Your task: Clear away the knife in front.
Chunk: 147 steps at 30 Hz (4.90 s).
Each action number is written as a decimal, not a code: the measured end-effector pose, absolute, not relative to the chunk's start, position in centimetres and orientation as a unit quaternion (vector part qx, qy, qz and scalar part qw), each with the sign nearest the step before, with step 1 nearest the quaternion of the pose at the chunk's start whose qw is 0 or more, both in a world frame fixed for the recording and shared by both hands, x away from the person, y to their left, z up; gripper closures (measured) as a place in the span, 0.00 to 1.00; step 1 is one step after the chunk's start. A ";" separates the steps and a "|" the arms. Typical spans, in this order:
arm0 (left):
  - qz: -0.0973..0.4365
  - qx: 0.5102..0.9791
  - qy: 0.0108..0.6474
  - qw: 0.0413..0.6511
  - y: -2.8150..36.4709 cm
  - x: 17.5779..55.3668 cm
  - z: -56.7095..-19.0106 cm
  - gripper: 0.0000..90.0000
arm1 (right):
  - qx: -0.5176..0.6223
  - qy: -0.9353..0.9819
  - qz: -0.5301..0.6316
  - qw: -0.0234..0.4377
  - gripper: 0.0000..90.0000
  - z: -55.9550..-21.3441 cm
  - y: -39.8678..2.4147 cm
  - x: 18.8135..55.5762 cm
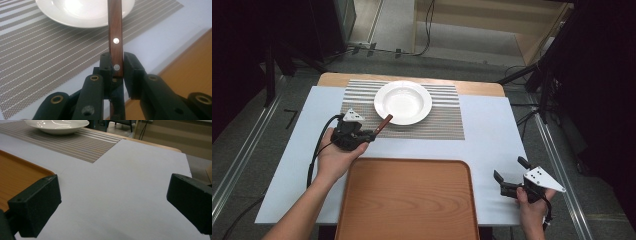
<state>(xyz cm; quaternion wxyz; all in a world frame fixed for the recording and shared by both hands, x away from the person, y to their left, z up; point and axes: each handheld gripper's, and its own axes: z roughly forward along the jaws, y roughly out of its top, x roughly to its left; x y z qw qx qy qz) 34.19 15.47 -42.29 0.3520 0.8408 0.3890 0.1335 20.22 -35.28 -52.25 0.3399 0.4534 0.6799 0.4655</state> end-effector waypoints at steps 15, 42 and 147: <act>0.139 0.849 0.364 0.357 14.5 30.6 -42.6 0.85 | 0.452 0.681 0.465 0.340 0.00 -52.3 -35.3 20.2; 0.117 0.852 0.341 0.380 14.1 24.7 -43.4 0.85 | 0.452 0.680 0.466 0.340 0.00 -52.3 -35.3 20.2; 0.100 0.868 0.342 0.347 20.0 24.6 -48.1 0.83 | 0.456 0.683 0.458 0.340 0.00 -52.3 -35.2 20.3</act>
